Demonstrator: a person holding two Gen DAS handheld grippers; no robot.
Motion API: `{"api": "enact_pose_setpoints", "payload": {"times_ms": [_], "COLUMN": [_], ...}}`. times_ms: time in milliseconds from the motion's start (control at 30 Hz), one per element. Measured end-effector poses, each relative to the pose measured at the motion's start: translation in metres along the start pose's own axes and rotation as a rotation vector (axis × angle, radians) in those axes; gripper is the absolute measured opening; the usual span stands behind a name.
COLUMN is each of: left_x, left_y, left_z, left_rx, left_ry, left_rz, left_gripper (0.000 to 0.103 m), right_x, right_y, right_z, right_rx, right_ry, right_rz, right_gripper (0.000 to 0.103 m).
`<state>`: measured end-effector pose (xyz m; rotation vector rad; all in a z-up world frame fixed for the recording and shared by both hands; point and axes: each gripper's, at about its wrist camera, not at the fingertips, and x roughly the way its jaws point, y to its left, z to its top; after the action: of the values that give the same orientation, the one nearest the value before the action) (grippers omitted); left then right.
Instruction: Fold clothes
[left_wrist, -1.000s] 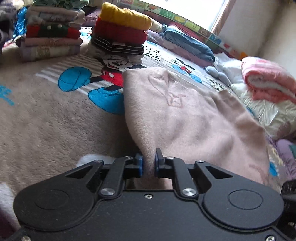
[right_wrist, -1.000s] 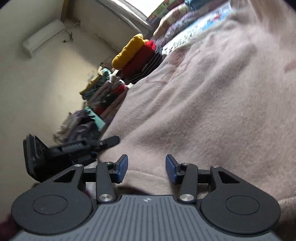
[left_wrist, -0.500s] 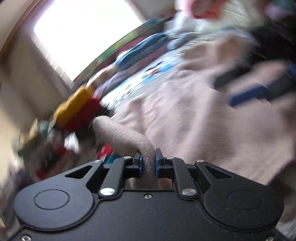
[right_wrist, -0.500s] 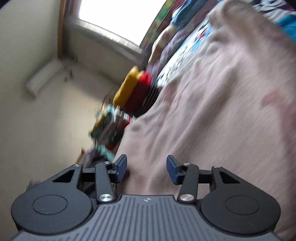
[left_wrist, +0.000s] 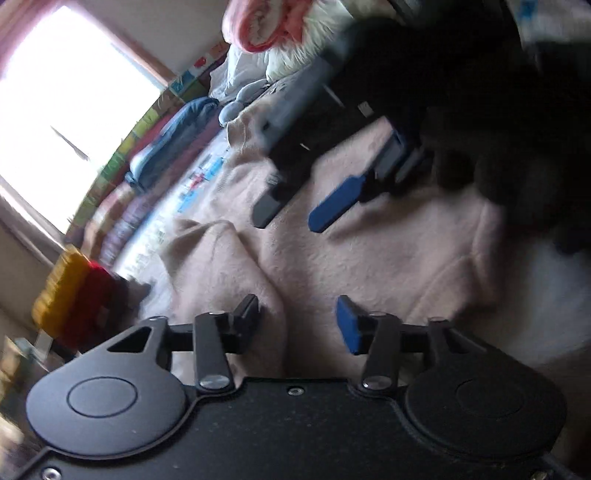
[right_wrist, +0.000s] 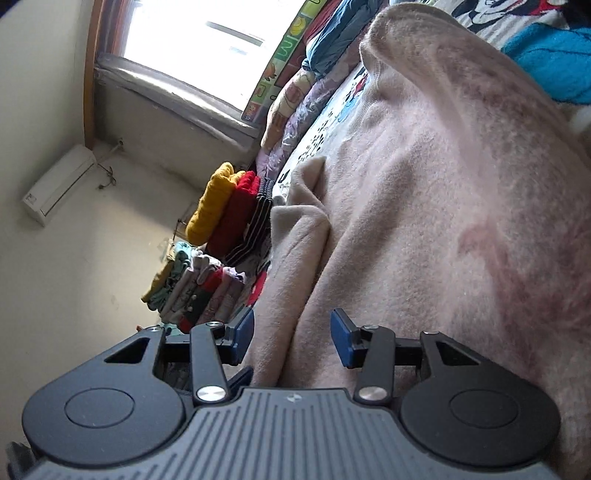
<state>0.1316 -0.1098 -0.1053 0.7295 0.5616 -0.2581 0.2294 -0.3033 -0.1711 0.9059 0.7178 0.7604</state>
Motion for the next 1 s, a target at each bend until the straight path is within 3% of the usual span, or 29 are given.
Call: {"api": "enact_pose_setpoints", "payload": {"times_ms": [100, 200, 300, 400, 500, 733, 1000], "left_x": [-0.019, -0.030, -0.013, -0.001, 0.004, 0.023, 0.041], "left_y": [0.042, 0.098, 0.136, 0.147, 0.146, 0.142, 0.139], "left_z": [-0.001, -0.017, -0.043, -0.069, -0.089, -0.092, -0.089], "left_rx": [-0.240, -0.601, -0.971, -1.262, -1.488, -1.632, -1.689], "left_ry": [-0.019, -0.044, -0.021, 0.000, -0.017, -0.001, -0.018], "left_rz": [-0.089, -0.139, -0.189, -0.265, -0.363, -0.450, -0.446], "left_gripper": [0.052, 0.054, 0.053, 0.053, 0.053, 0.053, 0.052], "right_x": [0.002, 0.008, 0.012, 0.013, 0.013, 0.016, 0.017], "right_y": [0.001, 0.003, 0.005, 0.006, 0.005, 0.005, 0.004], "right_z": [0.000, -0.001, -0.001, -0.001, -0.002, -0.002, -0.002], "right_rx": [-0.022, -0.046, -0.074, -0.090, -0.096, -0.116, -0.120], "right_ry": [0.004, 0.009, 0.014, 0.015, 0.014, 0.017, 0.018], "right_rz": [-0.016, -0.031, -0.044, -0.046, -0.043, -0.043, -0.036], "right_gripper": [0.045, 0.045, 0.045, 0.045, 0.044, 0.044, 0.044]}}
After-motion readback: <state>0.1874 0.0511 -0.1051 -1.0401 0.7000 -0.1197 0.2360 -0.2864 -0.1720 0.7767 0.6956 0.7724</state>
